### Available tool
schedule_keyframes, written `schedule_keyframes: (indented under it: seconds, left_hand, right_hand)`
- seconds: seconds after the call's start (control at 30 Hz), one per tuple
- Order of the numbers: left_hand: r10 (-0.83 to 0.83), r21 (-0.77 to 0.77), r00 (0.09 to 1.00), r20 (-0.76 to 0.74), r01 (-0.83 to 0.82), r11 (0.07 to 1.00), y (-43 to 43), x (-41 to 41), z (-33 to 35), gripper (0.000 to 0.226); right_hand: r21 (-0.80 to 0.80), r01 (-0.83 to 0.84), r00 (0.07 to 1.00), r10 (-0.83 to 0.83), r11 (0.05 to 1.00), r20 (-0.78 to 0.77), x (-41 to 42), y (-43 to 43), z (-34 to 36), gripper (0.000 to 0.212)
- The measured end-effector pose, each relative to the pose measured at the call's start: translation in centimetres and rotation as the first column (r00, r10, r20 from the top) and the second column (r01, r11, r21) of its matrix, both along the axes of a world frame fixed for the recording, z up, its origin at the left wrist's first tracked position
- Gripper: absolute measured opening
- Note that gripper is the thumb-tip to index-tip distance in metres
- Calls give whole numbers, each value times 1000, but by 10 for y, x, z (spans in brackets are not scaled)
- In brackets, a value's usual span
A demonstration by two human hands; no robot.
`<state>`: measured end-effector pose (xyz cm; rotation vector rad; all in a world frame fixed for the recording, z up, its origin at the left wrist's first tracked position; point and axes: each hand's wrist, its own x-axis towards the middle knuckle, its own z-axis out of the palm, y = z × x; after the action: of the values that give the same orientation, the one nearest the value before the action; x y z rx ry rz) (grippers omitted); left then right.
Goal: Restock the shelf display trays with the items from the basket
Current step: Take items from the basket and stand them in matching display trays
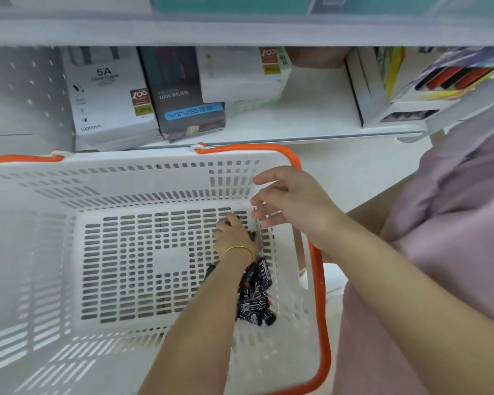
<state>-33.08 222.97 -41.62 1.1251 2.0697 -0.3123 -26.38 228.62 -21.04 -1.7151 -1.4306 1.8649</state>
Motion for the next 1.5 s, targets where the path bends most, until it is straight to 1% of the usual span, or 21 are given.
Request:
schedule_keyframes:
  seconds: [0.1,0.3,0.33,0.4,0.47,0.5,0.6,0.67,0.73,0.8,0.83,0.87,0.9,0.97,1.07,1.13,1.2,1.27,1.37,1.43,1.5]
  left_hand:
    - [-145,22,988,-47,146,989,-11,9,-4,78]
    - [-245,107,968,-63,250,962,-16,5,-6,65]
    - [-253,130,966,-55,258,957,-16,3,-7,60]
    - [-242,165,970,34,233,958,-14,-6,-11,51]
    - [-128,222,963,237,75,972,-7,-20,-15,43]
    - [-47,246,937,347,-43,968,-3,-28,-13,41]
    - [202,263,803,560,-404,876,0,-54,3,31]
    - [349,200,699,625,-575,793,-2,-71,15,31]
    - [514,81,587,625,-704,706,-10,-84,17,36]
    - [698,-66,416,583,-832,551,-25,-92,14,40]
    - [749,-118,332,573,-872,476,-35,-94,12,41]
    - [775,-137,283,566,-894,426,-44,-96,10,40]
    - [780,-112,297,551,-900,422,-52,-98,8,40]
    - [748,-7,433,504,-864,504,-66,-99,4,43]
    - [625,175,661,415,-732,658,-78,-102,5,44]
    - [578,253,756,306,-650,717,-83,-106,6,45]
    - [559,275,796,234,-605,747,-88,-109,7,47]
    - [471,243,848,244,-524,817,-94,-109,7,49]
    - [198,197,951,237,-247,949,-109,-106,-1,43]
    - [10,176,985,174,-41,984,-115,-106,-6,42]
    - [-117,145,981,153,95,985,-116,-109,-7,42]
  right_hand:
    - [-8,-11,1000,11,1000,6,-1,-1,-2,24]
    - [13,-35,999,34,999,24,-2,-1,-4,25]
    - [14,-38,999,38,999,22,-2,-1,-4,25]
    - [15,-41,999,40,999,12,-3,-2,-4,25]
    - [18,-41,999,41,999,3,-4,-2,-4,26]
    - [24,-47,999,47,999,6,-5,-2,-4,26]
    - [26,-63,998,63,998,-3,-9,-3,-3,25]
    - [30,-74,997,74,997,-12,-13,-3,-2,24]
    - [40,-94,995,94,995,-13,-16,-4,-2,23]
    - [46,-114,993,115,992,-23,-21,-6,-2,23]
    - [46,-124,992,125,991,-29,-23,-7,-2,23]
    - [44,-135,990,136,990,-34,-24,-9,-2,23]
    - [43,-148,988,149,988,-36,-26,-10,-2,24]
    - [44,-170,984,171,985,-37,-27,-12,-2,25]
    - [42,-183,982,184,982,-31,-29,-14,-3,24]
    - [34,-189,981,190,981,-29,-31,-15,-3,24]
    - [33,-208,977,209,978,-28,-34,-18,-3,23]
    - [31,-228,973,229,973,-25,-37,-22,-4,22]
    - [31,-261,965,262,965,-9,-39,-25,-6,23]
    - [37,-270,963,270,962,6,-39,-25,-7,24]
    - [38,-267,964,266,963,14,-39,-25,-8,23]
